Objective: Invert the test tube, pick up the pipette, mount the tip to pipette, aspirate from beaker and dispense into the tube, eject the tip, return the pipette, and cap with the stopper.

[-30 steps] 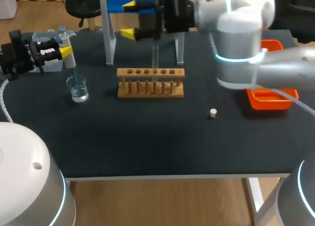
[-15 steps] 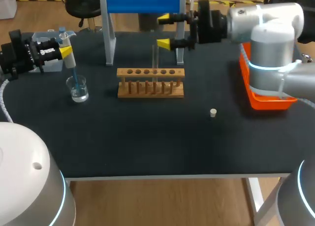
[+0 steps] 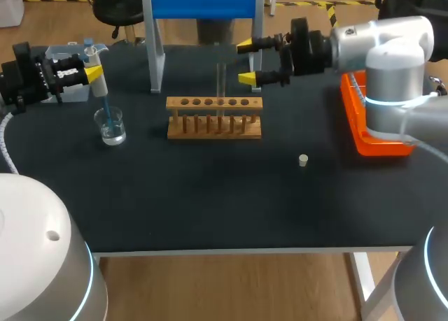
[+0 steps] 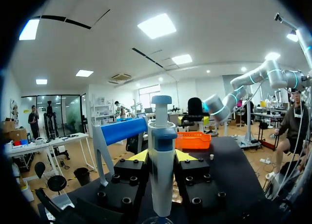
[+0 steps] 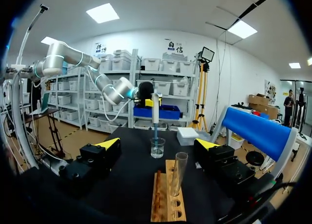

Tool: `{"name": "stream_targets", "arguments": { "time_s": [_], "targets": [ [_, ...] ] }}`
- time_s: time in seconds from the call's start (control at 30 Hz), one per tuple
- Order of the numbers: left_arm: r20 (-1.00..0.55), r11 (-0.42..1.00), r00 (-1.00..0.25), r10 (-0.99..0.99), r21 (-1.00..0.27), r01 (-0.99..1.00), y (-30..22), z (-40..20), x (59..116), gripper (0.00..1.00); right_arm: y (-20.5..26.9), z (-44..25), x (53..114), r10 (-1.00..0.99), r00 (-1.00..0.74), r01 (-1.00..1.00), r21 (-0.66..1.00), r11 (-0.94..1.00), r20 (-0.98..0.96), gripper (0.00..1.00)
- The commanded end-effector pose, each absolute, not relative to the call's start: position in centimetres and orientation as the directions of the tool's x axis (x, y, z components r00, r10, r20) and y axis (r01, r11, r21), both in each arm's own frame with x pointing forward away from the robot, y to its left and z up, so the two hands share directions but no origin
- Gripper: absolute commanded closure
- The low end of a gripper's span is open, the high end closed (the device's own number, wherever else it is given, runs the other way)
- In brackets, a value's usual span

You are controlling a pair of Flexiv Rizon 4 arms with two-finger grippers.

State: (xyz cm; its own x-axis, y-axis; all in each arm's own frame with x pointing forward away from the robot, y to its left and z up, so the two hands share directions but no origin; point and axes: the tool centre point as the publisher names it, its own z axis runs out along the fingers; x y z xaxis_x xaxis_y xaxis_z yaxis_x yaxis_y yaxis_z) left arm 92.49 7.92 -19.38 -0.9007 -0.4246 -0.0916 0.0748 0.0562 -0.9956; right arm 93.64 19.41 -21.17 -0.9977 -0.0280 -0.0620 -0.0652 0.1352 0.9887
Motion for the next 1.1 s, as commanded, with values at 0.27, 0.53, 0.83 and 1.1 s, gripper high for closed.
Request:
{"name": "stream_targets", "arguments": {
  "time_s": [0.27, 0.53, 0.83, 1.1],
  "targets": [
    [-0.093, 0.057, -0.899, -0.427, -0.995, 0.076, 7.8, -19.4, 92.5, 1.00, 20.1, -24.1, 95.2, -0.034, -0.997, -0.074, 0.971, 0.225, -0.068, 0.00],
    [-0.093, 0.057, -0.899, -0.427, -0.995, 0.076, 7.8, -19.4, 92.5, 1.00, 21.0, -25.2, 96.0, -0.044, -0.996, -0.084, 0.962, 0.261, -0.075, 0.00],
    [-0.093, 0.057, -0.899, -0.427, -0.995, 0.076, 7.8, -19.4, 92.5, 1.00, 22.0, -26.7, 96.7, -0.060, -0.995, -0.091, 0.946, 0.311, -0.076, 0.00],
    [-0.093, 0.057, -0.899, -0.427, -0.995, 0.076, 7.8, -19.4, 92.5, 1.00, 23.0, -27.6, 97.1, -0.067, -0.994, -0.108, 0.926, 0.363, -0.090, 0.00]
  ]
}}
